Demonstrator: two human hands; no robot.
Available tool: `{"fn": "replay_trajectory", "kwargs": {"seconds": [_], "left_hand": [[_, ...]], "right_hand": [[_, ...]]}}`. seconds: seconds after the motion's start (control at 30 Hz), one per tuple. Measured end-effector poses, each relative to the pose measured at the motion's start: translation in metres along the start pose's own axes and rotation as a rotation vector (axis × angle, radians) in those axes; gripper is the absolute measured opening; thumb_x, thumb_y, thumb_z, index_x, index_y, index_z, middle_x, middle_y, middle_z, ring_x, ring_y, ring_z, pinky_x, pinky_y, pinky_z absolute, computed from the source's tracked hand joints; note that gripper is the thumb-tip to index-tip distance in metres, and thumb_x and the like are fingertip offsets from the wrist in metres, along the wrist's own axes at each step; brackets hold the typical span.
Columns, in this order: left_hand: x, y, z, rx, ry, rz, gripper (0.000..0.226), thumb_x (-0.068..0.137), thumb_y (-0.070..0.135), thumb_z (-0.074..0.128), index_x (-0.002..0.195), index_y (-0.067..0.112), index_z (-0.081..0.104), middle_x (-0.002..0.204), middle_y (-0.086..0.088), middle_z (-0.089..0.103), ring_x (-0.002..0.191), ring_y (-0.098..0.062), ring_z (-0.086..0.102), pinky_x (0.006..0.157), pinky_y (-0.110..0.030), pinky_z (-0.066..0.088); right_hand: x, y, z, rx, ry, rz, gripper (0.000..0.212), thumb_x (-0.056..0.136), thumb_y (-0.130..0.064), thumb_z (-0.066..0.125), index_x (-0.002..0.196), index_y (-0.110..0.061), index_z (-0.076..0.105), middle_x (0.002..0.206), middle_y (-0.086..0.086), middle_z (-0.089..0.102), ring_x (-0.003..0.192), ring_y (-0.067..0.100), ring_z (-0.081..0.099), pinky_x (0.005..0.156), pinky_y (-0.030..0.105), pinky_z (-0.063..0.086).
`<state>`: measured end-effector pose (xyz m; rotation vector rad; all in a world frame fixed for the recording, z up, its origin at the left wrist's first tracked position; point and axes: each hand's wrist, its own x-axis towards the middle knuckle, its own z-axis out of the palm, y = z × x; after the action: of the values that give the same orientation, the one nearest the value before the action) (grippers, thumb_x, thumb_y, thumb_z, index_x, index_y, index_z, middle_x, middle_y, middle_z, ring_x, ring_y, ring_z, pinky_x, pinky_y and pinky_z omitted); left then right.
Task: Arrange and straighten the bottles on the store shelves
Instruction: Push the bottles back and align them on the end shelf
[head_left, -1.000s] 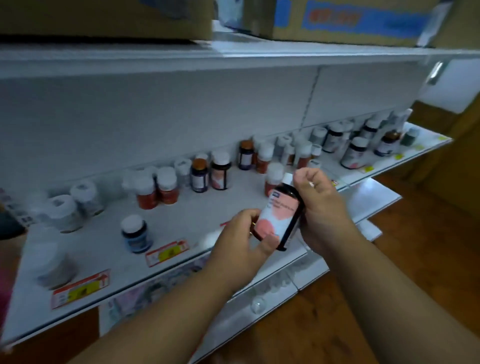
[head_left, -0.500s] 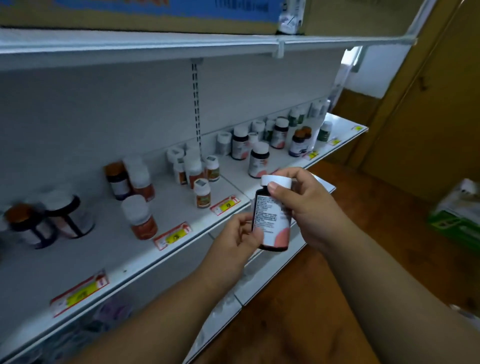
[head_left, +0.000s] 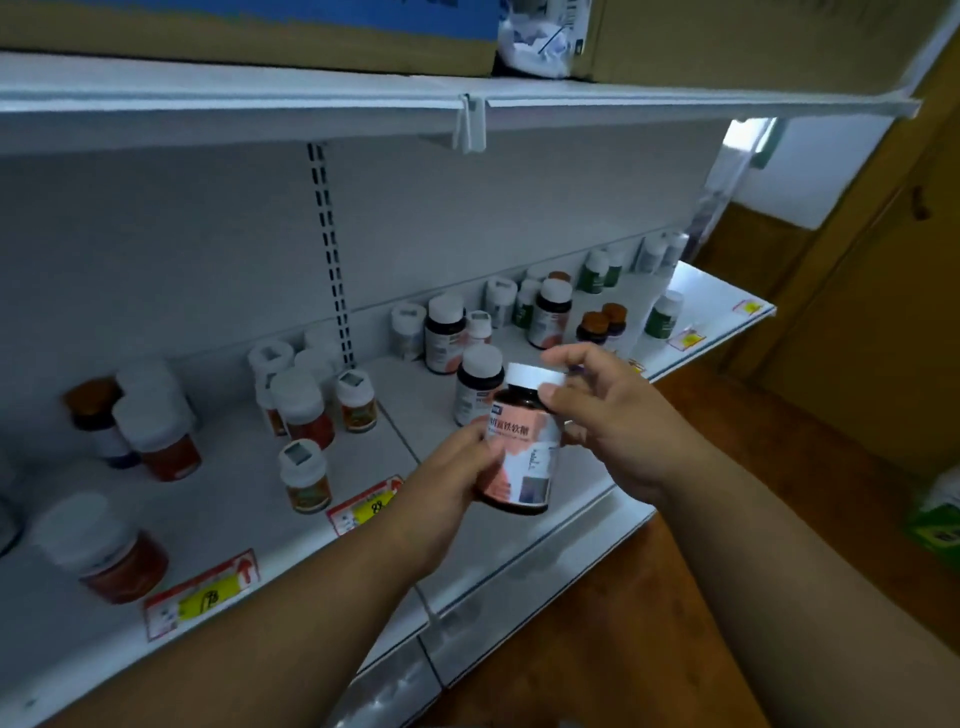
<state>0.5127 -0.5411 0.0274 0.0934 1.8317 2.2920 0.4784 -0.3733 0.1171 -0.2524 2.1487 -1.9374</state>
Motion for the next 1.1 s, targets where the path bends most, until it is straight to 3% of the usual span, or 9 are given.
{"fn": "replay_trajectory", "kwargs": {"seconds": [0.1, 0.23, 0.43, 0.63, 0.7, 0.8, 0.93, 1.0, 1.1], "left_hand": [[0.017, -0.004, 0.013, 0.219, 0.084, 0.043, 0.046, 0.083, 0.049, 0.061, 0.125, 0.032, 0.055, 0.120, 0.008, 0.067, 0.112, -0.011, 0.062, 0.098, -0.035, 0.048], [0.045, -0.006, 0.048, 0.510, 0.393, 0.057, 0.044, 0.076, 0.046, 0.075, 0.114, 0.040, 0.053, 0.105, 0.016, 0.067, 0.089, 0.002, 0.064, 0.077, -0.022, 0.054], [0.089, -0.013, 0.080, 0.851, 0.647, 0.066, 0.056, 0.068, 0.062, 0.069, 0.114, 0.035, 0.051, 0.103, 0.016, 0.062, 0.088, -0.001, 0.059, 0.074, -0.030, 0.054], [0.112, -0.008, 0.035, 1.323, 0.953, 0.380, 0.048, 0.080, 0.051, 0.058, 0.108, 0.013, 0.062, 0.107, -0.008, 0.061, 0.101, -0.028, 0.054, 0.085, -0.036, 0.042], [0.125, -0.009, 0.018, 1.433, 0.914, 0.369, 0.051, 0.077, 0.046, 0.064, 0.114, 0.011, 0.062, 0.112, -0.012, 0.059, 0.104, -0.034, 0.053, 0.086, -0.040, 0.043], [0.141, -0.015, 0.001, 1.459, 0.715, 0.165, 0.070, 0.076, 0.052, 0.059, 0.135, 0.017, 0.048, 0.131, -0.015, 0.051, 0.115, -0.039, 0.050, 0.092, -0.046, 0.044], [0.148, -0.018, -0.008, 1.356, 0.568, 0.036, 0.072, 0.084, 0.040, 0.064, 0.146, 0.024, 0.032, 0.142, -0.007, 0.038, 0.115, -0.034, 0.049, 0.092, -0.039, 0.043], [0.146, -0.016, -0.009, 1.348, 0.563, 0.063, 0.070, 0.085, 0.039, 0.065, 0.146, 0.024, 0.033, 0.137, -0.006, 0.040, 0.111, -0.032, 0.050, 0.088, -0.038, 0.044], [0.146, -0.017, -0.011, 1.351, 0.567, 0.063, 0.068, 0.086, 0.043, 0.064, 0.144, 0.025, 0.034, 0.133, -0.005, 0.043, 0.108, -0.031, 0.052, 0.086, -0.039, 0.046]], "right_hand": [[0.033, 0.014, -0.023, -0.078, -0.105, -0.091, 0.026, 0.094, -0.007, 0.056, 0.112, -0.025, 0.061, 0.100, 0.003, 0.068, 0.090, 0.019, 0.066, 0.075, 0.032, 0.056], [0.070, 0.022, -0.061, -0.138, -0.250, -0.146, 0.025, 0.096, -0.010, 0.053, 0.113, -0.026, 0.061, 0.105, -0.002, 0.067, 0.095, 0.012, 0.066, 0.077, 0.029, 0.057], [0.120, 0.034, -0.092, -0.270, -0.358, -0.236, 0.030, 0.087, -0.014, 0.068, 0.109, -0.031, 0.056, 0.097, -0.013, 0.066, 0.089, 0.001, 0.066, 0.078, 0.028, 0.057], [0.174, 0.047, -0.094, -0.503, -0.379, -0.330, 0.045, 0.076, -0.014, 0.074, 0.110, -0.033, 0.050, 0.106, -0.001, 0.062, 0.093, 0.013, 0.063, 0.079, 0.032, 0.056], [0.187, 0.054, -0.087, -0.536, -0.406, -0.346, 0.048, 0.076, -0.011, 0.074, 0.113, -0.028, 0.050, 0.110, 0.002, 0.059, 0.097, 0.016, 0.060, 0.079, 0.030, 0.053], [0.202, 0.063, -0.078, -0.554, -0.464, -0.323, 0.049, 0.074, -0.007, 0.073, 0.114, -0.023, 0.050, 0.108, -0.003, 0.057, 0.096, 0.012, 0.055, 0.074, 0.018, 0.046], [0.212, 0.081, -0.078, -0.620, -0.517, -0.339, 0.053, 0.080, -0.010, 0.071, 0.122, -0.029, 0.045, 0.111, -0.017, 0.048, 0.106, 0.007, 0.049, 0.086, 0.014, 0.041], [0.216, 0.089, -0.081, -0.705, -0.501, -0.405, 0.062, 0.082, -0.017, 0.071, 0.134, -0.030, 0.041, 0.125, -0.005, 0.046, 0.118, 0.013, 0.046, 0.097, 0.023, 0.040], [0.219, 0.096, -0.084, -0.802, -0.491, -0.416, 0.071, 0.083, -0.029, 0.071, 0.142, -0.038, 0.032, 0.131, 0.003, 0.047, 0.116, 0.017, 0.051, 0.095, 0.029, 0.045]]}}
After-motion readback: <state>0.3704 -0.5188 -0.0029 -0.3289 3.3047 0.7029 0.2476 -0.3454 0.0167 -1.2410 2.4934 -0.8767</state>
